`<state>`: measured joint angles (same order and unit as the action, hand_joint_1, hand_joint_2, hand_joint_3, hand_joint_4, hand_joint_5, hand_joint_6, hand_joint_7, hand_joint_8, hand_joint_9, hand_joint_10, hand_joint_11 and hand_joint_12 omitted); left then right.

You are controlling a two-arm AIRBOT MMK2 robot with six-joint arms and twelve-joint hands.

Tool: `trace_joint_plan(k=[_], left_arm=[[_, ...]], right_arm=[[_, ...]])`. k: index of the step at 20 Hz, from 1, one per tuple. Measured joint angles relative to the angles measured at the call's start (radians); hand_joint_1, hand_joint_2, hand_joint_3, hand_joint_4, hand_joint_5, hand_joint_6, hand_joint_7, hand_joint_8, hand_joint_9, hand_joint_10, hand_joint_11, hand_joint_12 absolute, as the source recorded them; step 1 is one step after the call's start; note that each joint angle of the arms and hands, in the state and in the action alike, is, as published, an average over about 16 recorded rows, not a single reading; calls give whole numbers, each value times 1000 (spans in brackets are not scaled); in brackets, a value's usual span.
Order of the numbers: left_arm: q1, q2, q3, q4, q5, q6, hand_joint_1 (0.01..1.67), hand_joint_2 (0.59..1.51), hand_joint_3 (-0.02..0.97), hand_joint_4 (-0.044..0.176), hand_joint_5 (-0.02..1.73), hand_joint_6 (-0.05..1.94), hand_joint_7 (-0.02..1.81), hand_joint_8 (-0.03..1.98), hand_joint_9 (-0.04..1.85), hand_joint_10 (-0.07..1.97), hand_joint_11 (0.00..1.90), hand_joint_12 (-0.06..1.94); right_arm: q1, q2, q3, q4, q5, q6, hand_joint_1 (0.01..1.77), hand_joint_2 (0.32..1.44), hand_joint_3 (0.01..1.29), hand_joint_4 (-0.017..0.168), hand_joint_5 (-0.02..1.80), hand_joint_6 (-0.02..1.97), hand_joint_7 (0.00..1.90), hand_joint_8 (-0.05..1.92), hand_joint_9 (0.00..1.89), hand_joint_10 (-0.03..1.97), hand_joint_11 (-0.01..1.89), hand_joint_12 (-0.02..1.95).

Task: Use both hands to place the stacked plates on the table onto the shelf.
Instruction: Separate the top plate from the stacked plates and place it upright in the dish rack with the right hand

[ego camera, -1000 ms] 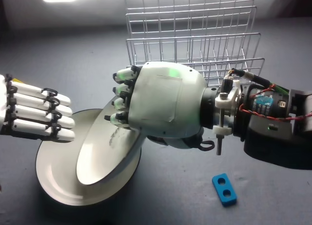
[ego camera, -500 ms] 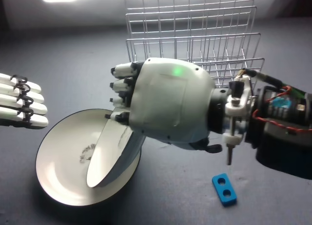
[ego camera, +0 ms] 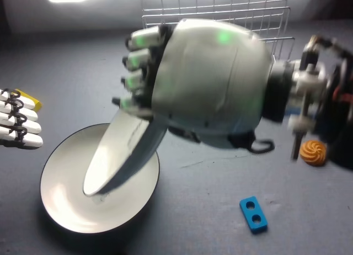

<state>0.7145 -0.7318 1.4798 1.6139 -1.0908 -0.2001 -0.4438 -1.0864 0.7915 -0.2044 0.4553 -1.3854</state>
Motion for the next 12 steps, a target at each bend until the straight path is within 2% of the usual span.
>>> trace_joint_plan(k=[5, 12], left_arm=[[1, 0, -11, 6, 14, 0, 25, 1119, 21, 4, 32, 21, 52, 14, 34, 8, 28, 4], [1, -7, -50, 0, 42, 0, 25, 1120, 21, 4, 43, 20, 64, 15, 46, 8, 32, 20]], right_arm=[[84, 67, 3, -204, -24, 380, 1157, 1087, 12, -1, 812, 987, 824, 1525, 682, 1625, 524, 1892], [184, 129, 64, -472, -62, 938, 1166, 1086, 12, -3, 805, 997, 828, 1521, 700, 1632, 538, 1874]])
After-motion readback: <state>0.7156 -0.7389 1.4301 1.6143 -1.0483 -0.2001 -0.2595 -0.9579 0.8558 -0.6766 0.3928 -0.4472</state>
